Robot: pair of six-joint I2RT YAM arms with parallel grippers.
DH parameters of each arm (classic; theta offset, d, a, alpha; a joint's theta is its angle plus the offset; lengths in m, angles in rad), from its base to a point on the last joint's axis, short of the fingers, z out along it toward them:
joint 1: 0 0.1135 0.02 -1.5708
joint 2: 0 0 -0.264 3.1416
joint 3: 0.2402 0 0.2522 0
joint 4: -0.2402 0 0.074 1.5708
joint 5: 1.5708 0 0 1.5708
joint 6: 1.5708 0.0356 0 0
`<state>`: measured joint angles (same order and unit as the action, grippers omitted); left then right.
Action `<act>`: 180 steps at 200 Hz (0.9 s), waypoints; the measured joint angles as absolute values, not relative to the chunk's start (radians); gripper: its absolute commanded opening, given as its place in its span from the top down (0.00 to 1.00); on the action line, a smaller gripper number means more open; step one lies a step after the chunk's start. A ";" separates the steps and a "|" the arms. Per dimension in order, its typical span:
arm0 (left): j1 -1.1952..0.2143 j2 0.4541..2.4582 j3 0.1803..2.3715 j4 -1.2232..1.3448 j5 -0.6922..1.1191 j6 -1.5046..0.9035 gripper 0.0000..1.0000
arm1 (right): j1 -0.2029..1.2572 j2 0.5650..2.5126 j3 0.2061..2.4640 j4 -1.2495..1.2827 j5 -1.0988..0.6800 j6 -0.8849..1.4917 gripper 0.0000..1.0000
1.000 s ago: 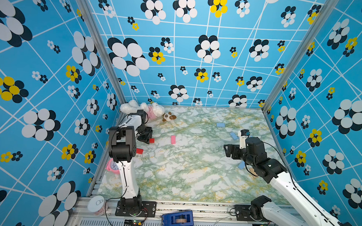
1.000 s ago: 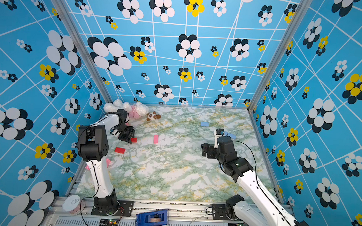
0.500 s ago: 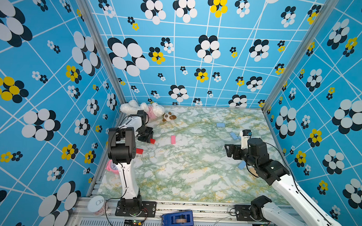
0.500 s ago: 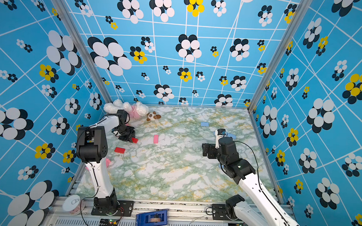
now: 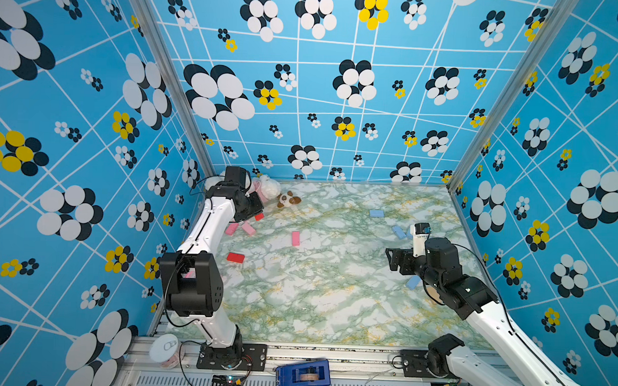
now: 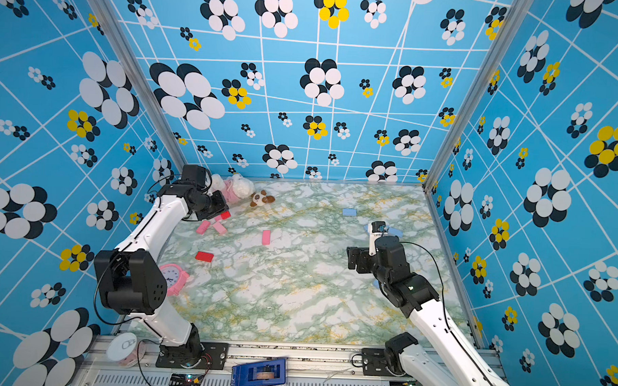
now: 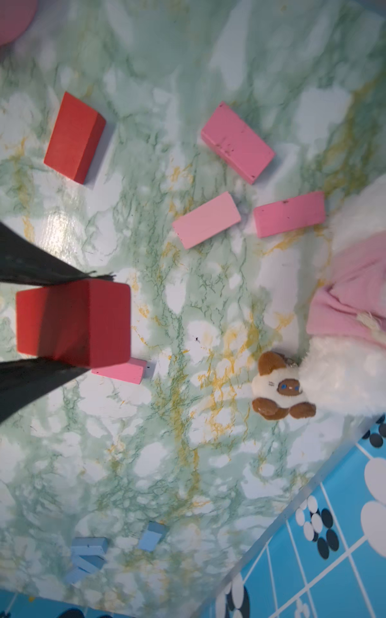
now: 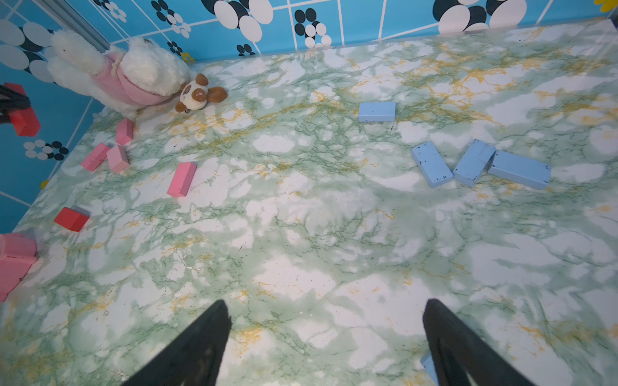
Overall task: Assemble the letter t with building blocks
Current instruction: Pick up the building block from the center of the board, then assemble the building block at the center of the board.
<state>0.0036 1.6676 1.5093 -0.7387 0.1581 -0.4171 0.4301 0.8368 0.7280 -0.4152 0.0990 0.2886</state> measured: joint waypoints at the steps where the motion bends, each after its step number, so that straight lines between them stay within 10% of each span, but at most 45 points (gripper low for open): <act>1: 0.003 1.664 1.510 -0.738 0.156 -0.409 0.98 | 0.430 0.837 0.728 -0.415 0.099 0.288 0.06; 180: -0.183 1.654 1.454 -0.782 0.074 0.625 1.00 | 0.430 0.843 0.728 -0.408 0.092 0.224 0.05</act>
<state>-0.1833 1.6543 1.4544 -0.7822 0.0742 0.6250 0.4301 0.8433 0.7277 -0.4080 0.0921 0.2241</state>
